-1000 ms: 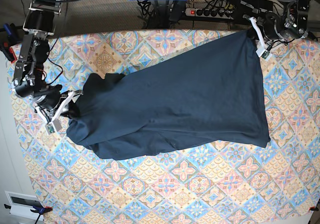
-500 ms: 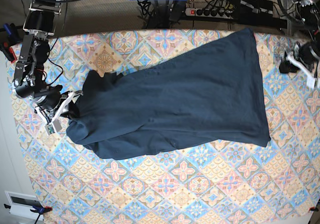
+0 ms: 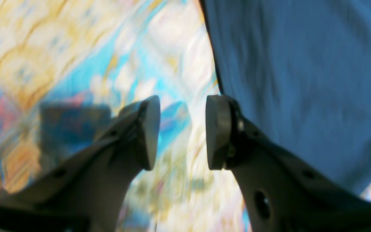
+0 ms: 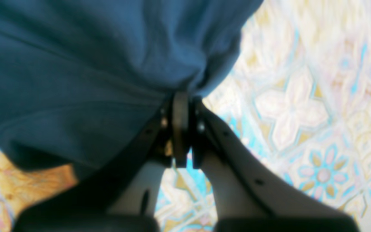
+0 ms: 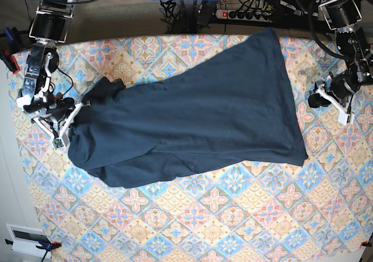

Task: Layout the t-shirt on the table in an organized manner, then fold the t-shirt properly
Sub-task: 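Grasp the shirt's opposite corner with the left gripper and spread it out, then regrasp the shirt edge with the left gripper and pull it taut, then regrasp the navy shirt end with the right gripper, holding with the left, then lift the navy shirt high with both grippers and shake it out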

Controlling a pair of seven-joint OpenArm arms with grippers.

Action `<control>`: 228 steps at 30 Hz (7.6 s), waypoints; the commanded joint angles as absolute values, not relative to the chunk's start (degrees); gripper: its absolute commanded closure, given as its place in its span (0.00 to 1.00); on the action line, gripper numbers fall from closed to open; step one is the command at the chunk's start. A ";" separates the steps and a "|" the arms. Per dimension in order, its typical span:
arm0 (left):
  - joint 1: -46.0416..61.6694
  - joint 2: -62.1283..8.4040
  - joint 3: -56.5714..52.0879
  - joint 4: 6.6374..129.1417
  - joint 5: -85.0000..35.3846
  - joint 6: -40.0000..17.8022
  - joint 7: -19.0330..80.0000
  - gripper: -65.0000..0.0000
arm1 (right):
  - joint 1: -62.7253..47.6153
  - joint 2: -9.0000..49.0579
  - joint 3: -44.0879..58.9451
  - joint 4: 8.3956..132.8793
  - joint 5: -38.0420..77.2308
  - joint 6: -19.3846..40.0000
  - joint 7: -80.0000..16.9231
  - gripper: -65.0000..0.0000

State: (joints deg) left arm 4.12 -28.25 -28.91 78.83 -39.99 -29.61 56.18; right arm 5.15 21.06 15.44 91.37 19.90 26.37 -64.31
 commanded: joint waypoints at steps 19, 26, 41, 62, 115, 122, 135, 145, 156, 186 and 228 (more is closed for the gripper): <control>-16.75 -17.45 -24.84 53.23 -29.49 -24.92 50.15 0.72 | 10.07 20.88 15.60 96.84 19.74 26.59 -62.37 1.00; -25.80 -16.13 -24.84 43.30 -27.82 -21.14 40.04 0.97 | 10.07 20.88 15.52 96.92 26.15 26.59 -62.29 1.00; -52.35 -17.10 -24.84 18.15 -8.92 -11.03 6.99 0.93 | 6.02 16.92 15.34 97.01 29.58 26.59 -62.37 1.00; -6.81 -22.29 -25.19 81.54 -25.89 -11.82 44.35 0.54 | 5.58 15.69 15.25 97.10 29.58 26.59 -62.37 1.00; 0.75 -27.30 -19.21 71.52 -47.52 -12.00 48.22 1.00 | 3.56 14.90 15.87 100.26 24.31 26.42 -62.20 0.67; 0.84 -27.21 -19.12 71.52 -47.60 -12.00 48.22 1.00 | -3.56 15.08 16.04 105.10 24.31 26.51 -61.93 0.65; 0.75 -28.44 -19.21 71.52 -47.69 -12.00 48.22 1.00 | -7.25 15.08 19.03 100.53 24.31 29.85 -59.21 0.64; 0.75 -28.62 -19.38 71.52 -47.69 -12.00 48.22 1.00 | -7.25 15.08 14.55 97.01 24.31 29.85 -58.24 0.64; 0.84 -28.62 -19.38 71.52 -47.69 -12.09 48.22 1.00 | -7.25 15.16 13.76 97.45 24.57 29.93 -58.15 0.48; 0.92 -28.62 -19.38 71.52 -47.69 -12.09 48.22 1.00 | -1.80 16.92 5.14 91.30 29.49 29.93 -53.41 0.70; -31.60 -27.56 -25.80 82.24 -61.58 -15.34 58.42 1.00 | 23.08 30.81 20.62 87.43 65.01 35.65 -58.51 1.00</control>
